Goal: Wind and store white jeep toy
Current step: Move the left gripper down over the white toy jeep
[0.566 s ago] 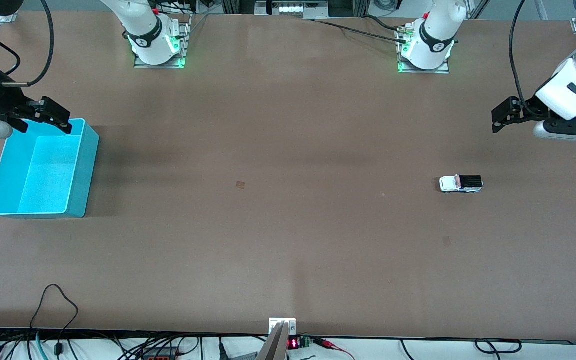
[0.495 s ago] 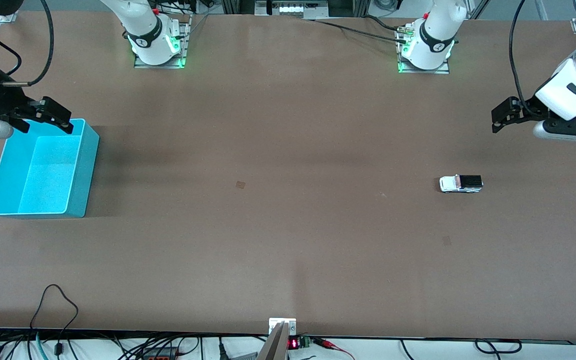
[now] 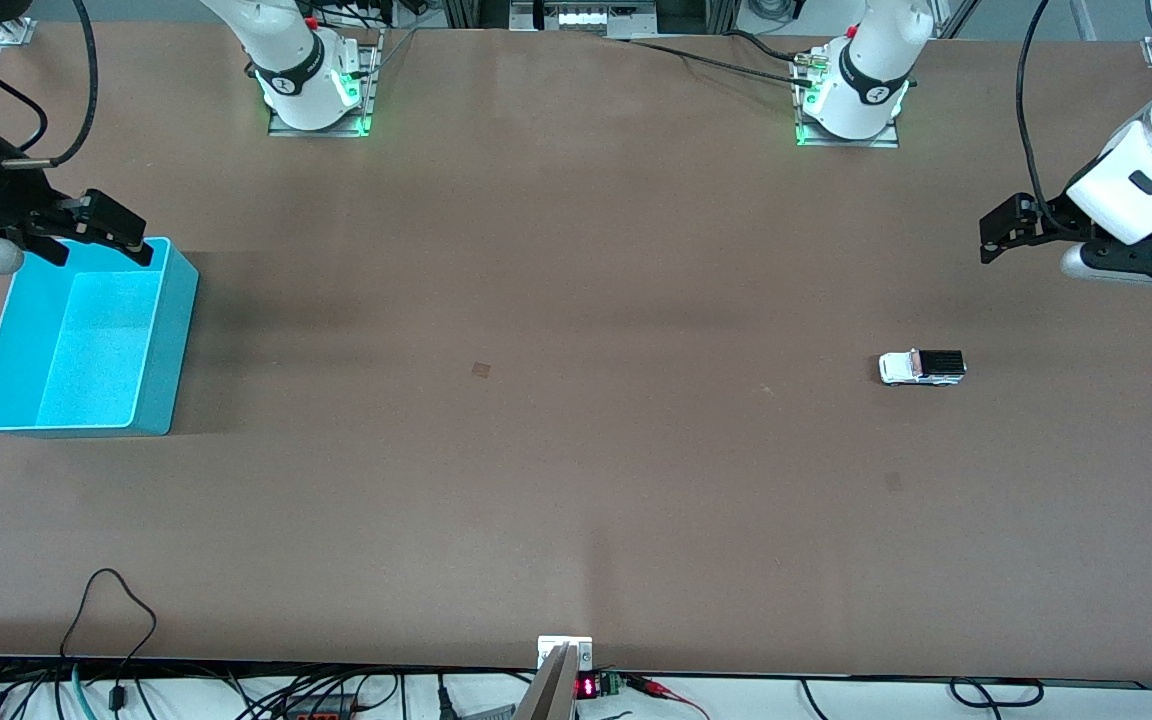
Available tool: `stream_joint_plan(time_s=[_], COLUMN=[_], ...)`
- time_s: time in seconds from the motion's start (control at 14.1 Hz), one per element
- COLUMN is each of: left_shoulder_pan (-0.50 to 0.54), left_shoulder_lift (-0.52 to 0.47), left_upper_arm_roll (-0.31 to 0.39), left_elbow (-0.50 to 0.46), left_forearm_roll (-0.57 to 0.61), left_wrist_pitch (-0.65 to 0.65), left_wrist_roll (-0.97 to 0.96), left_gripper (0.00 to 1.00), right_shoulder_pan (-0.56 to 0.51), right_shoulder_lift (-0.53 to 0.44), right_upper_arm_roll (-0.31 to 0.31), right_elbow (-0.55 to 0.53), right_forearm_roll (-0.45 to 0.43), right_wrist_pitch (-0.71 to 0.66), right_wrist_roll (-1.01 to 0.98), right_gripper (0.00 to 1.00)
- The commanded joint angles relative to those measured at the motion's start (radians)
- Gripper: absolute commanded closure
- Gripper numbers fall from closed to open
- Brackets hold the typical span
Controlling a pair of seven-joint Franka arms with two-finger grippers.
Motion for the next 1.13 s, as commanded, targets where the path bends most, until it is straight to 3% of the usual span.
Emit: stream_joint_plan(time_s=[0.0, 0.35, 0.85, 1.06], left_shoulder_pan=[0.004, -0.008, -0.011, -0.021], left_shoulder_lift=[0.021, 0.031, 0.081, 0.08], left_upper_arm_roll=[0.006, 0.005, 0.003, -0.011], left_elbow=[0.046, 0.072, 0.106, 0.106], left_forearm_roll=[-0.023, -0.02, -0.013, -0.014], left_wrist_pitch=[-0.035, -0.061, -0.135, -0.208], left_wrist_roll=[0.011, 0.013, 0.034, 0.164], left_gripper=[0.0, 0.0, 0.0, 0.0], right_shoulder_pan=[-0.01, -0.004, -0.004, -0.004], right_shoulder_lift=[0.001, 0.001, 0.0, 0.001], right_upper_arm_roll=[0.003, 0.004, 0.007, 0.007], right_elbow=[0.015, 0.015, 0.015, 0.015], right_forearm_roll=[-0.008, -0.108, -0.056, -0.039], right_wrist_pitch=[-0.005, 0.036, 0.023, 0.02], right_wrist_roll=[-0.013, -0.013, -0.004, -0.004], right_gripper=[0.0, 0.0, 0.0, 0.0])
